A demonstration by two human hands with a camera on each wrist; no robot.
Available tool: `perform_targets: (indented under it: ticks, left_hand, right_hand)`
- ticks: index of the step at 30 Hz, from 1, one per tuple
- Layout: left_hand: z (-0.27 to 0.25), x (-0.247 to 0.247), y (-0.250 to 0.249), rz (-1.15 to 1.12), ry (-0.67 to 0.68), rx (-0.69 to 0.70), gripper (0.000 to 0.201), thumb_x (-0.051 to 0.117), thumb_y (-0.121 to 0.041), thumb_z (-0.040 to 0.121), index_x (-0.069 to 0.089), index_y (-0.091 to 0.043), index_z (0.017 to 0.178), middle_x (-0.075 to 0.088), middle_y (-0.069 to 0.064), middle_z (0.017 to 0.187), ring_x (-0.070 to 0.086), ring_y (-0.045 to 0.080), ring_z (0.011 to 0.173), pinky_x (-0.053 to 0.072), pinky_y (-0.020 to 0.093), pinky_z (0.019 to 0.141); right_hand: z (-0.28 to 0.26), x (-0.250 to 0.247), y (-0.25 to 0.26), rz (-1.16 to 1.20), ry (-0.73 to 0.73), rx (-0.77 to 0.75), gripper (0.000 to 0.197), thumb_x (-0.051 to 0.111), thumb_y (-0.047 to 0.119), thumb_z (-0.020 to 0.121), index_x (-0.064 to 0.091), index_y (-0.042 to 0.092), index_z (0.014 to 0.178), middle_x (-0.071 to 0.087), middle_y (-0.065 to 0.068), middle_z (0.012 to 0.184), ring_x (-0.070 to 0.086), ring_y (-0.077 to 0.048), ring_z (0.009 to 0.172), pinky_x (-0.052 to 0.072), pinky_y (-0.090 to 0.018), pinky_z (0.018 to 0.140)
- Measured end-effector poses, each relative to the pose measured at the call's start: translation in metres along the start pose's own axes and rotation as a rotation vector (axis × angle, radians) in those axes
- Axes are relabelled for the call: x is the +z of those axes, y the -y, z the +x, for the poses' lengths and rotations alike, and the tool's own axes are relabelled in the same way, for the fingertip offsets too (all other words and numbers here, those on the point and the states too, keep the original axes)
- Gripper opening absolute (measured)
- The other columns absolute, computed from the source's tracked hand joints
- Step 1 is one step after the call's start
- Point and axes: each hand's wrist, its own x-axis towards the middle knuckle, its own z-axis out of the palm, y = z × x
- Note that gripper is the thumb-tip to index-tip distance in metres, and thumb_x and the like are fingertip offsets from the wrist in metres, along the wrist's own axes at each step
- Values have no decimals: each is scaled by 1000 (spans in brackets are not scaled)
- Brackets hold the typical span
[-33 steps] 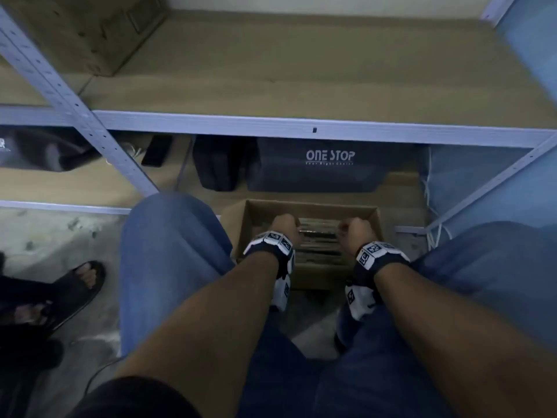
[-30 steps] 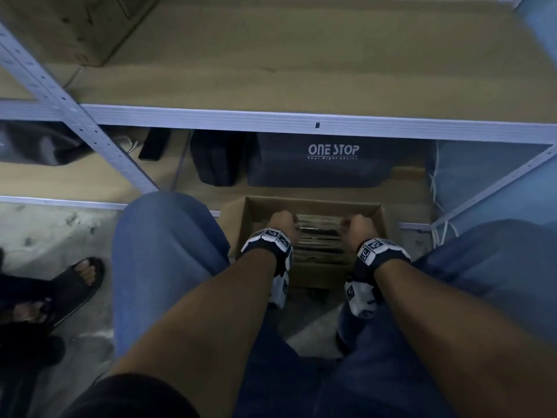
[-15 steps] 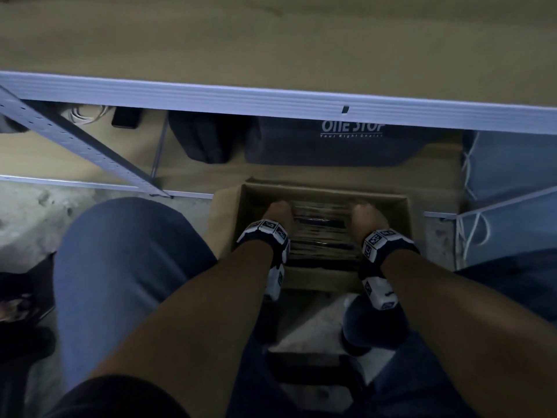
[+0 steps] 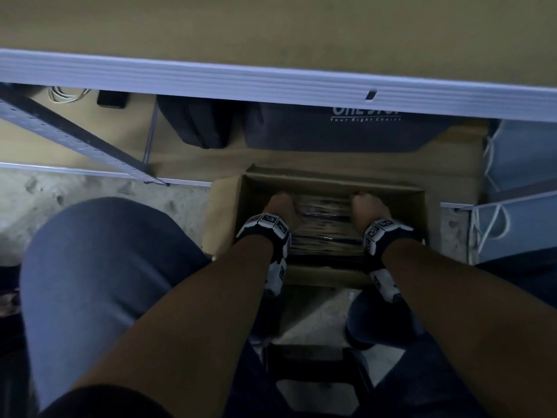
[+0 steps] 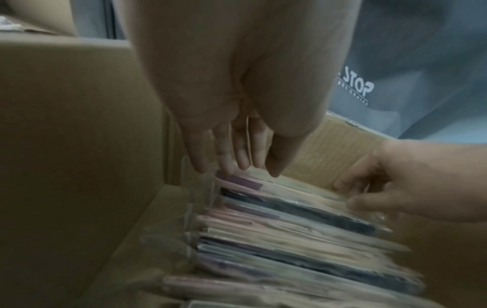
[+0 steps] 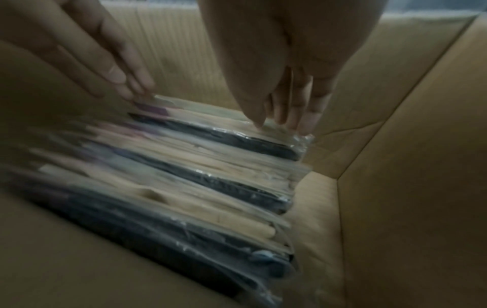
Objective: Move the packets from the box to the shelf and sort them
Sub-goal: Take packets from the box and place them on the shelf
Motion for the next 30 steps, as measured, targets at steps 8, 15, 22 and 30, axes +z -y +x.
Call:
perform_targets:
  ticks: [8, 15, 22, 30]
  left_hand:
    - [3, 2, 6, 15, 43, -23, 33, 57, -17, 91, 63, 2, 118, 64, 21, 115, 60, 35, 108, 52, 38, 88]
    - [4, 5, 10, 18, 43, -28, 31, 56, -17, 89, 65, 1, 113, 64, 20, 114, 61, 33, 105, 54, 40, 88]
    - [-3, -1, 10, 31, -22, 15, 30, 53, -16, 92, 63, 1, 115, 64, 21, 114, 60, 34, 106, 52, 38, 88]
    - [-22, -13, 2, 34, -86, 82, 32, 51, -20, 93, 61, 0, 117, 63, 20, 117, 58, 35, 110, 50, 42, 92]
  right_hand:
    - [1, -2, 11, -119, 106, 10, 35, 46, -2, 90, 56, 2, 122, 48, -19, 128, 49, -38, 118, 48, -47, 94]
    - [-1, -7, 11, -141, 104, -31, 30, 49, -4, 86, 62, 5, 112, 59, -17, 119, 60, -35, 106, 53, -46, 86]
    - [-12, -17, 13, -170, 65, -92, 27, 46, 0, 89, 60, 10, 110, 59, -14, 119, 59, -33, 108, 50, -40, 82]
    - [-42, -37, 7, -210, -78, -95, 27, 42, 8, 94, 61, 9, 113, 61, -11, 121, 59, -31, 112, 48, -37, 84]
